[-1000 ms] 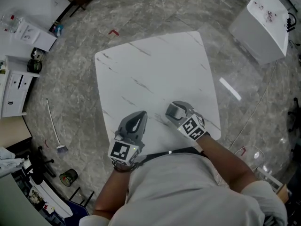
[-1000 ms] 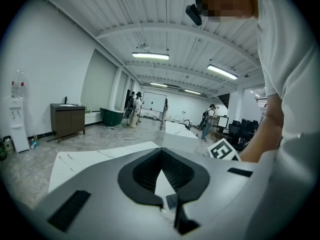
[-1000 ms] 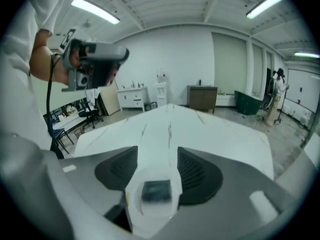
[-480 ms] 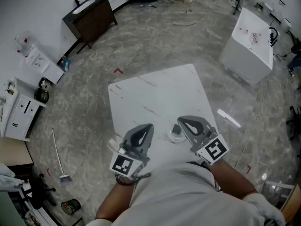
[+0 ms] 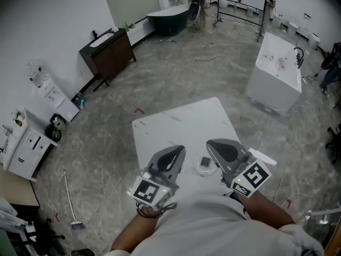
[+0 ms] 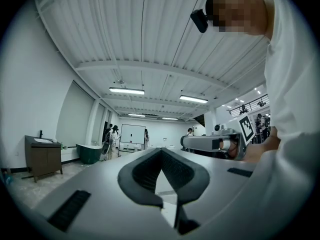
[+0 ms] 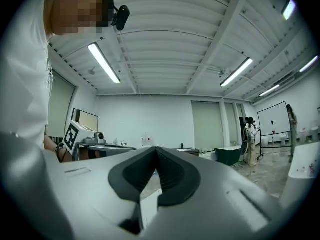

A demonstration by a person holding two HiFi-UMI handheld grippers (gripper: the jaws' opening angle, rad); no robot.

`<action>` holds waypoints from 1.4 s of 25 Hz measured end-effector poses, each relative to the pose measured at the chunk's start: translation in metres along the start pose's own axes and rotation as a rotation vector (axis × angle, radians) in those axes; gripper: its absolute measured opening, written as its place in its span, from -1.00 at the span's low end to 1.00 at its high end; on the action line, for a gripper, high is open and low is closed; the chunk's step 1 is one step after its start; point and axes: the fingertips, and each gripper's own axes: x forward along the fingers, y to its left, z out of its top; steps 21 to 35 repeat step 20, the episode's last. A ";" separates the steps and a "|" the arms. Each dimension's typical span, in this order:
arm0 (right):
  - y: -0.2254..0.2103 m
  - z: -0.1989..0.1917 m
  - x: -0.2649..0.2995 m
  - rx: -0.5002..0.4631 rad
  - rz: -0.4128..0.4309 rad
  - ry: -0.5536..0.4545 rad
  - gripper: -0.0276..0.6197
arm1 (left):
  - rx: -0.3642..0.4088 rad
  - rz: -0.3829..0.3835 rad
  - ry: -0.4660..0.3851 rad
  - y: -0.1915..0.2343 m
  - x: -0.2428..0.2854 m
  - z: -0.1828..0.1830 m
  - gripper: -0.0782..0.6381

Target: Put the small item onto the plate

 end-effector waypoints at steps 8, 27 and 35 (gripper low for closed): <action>0.013 0.013 0.002 -0.025 -0.023 -0.016 -0.91 | 0.030 0.031 -0.025 0.002 -0.003 0.018 -0.76; -0.005 0.007 0.013 -0.006 -0.034 -0.001 -0.91 | 0.016 0.065 -0.019 0.021 0.002 0.015 -0.76; -0.005 0.007 0.013 -0.006 -0.034 -0.001 -0.91 | 0.016 0.065 -0.019 0.021 0.002 0.015 -0.76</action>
